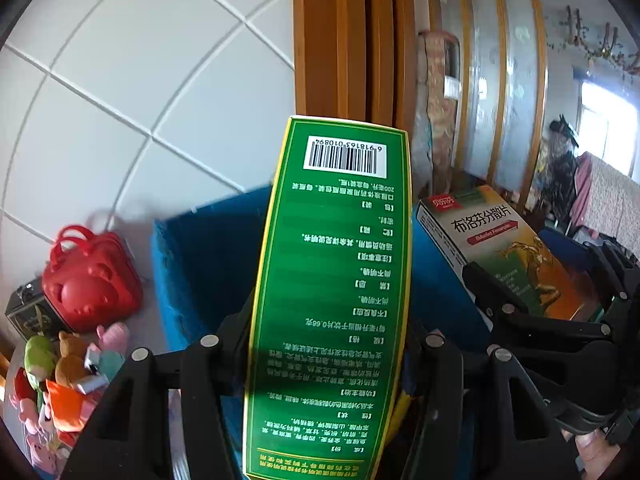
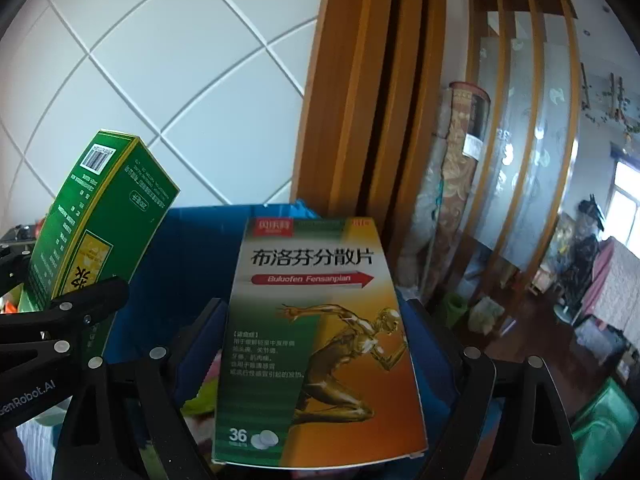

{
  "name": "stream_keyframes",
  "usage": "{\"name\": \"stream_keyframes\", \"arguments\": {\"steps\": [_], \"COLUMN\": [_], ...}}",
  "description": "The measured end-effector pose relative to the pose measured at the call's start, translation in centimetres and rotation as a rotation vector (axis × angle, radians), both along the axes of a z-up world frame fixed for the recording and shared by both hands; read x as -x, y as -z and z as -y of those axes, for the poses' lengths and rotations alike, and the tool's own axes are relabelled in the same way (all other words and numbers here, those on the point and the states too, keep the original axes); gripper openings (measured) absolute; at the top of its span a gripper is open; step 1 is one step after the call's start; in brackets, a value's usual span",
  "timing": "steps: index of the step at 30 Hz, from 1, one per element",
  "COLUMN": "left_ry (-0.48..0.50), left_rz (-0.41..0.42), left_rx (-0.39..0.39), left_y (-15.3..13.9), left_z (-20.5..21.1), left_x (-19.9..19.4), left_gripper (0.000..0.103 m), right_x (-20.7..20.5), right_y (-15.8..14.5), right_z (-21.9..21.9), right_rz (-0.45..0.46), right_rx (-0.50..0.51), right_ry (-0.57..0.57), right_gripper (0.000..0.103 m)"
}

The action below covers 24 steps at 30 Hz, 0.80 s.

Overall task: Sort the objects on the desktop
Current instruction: 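Carry the green box in the left tool and ibuprofen box in the right tool to the bin, then open both tools to drop the two medicine boxes into the bin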

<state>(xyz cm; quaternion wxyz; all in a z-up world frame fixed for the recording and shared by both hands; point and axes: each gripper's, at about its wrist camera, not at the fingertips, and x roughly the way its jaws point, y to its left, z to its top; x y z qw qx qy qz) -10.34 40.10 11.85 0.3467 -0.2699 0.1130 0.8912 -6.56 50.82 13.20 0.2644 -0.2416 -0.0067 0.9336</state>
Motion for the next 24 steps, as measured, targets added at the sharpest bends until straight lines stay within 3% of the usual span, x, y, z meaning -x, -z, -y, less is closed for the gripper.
{"name": "stream_keyframes", "arguments": {"steps": [4, 10, 13, 17, 20, 24], "left_ry": [0.004, 0.014, 0.013, 0.011, 0.008, 0.01], "left_rz": [0.094, 0.173, 0.179, 0.164, 0.163, 0.154], "left_rx": [0.06, 0.122, 0.13, 0.136, 0.136, 0.133], "left_y": [1.8, 3.8, 3.9, 3.9, 3.9, 3.9], "left_z": [-1.9, -2.9, -2.7, -2.2, -1.6, -0.6], "left_x": [0.1, 0.2, -0.1, -0.5, -0.6, -0.8], "left_gripper": [0.055, 0.059, 0.077, 0.077, 0.077, 0.077], "right_x": [-0.1, 0.7, 0.9, 1.1, 0.9, 0.0], "right_y": [1.8, 3.8, 4.6, 5.1, 5.0, 4.6], "right_z": [-2.4, -4.4, -4.6, -4.7, -4.7, -4.2], "right_rz": [0.044, 0.099, 0.116, 0.133, 0.127, 0.119], "right_rx": [0.033, 0.069, 0.08, 0.092, 0.081, 0.061], "right_ry": [0.003, 0.002, 0.007, 0.005, 0.012, 0.023], "right_gripper": [0.088, 0.088, 0.088, 0.088, 0.103, 0.103]}}
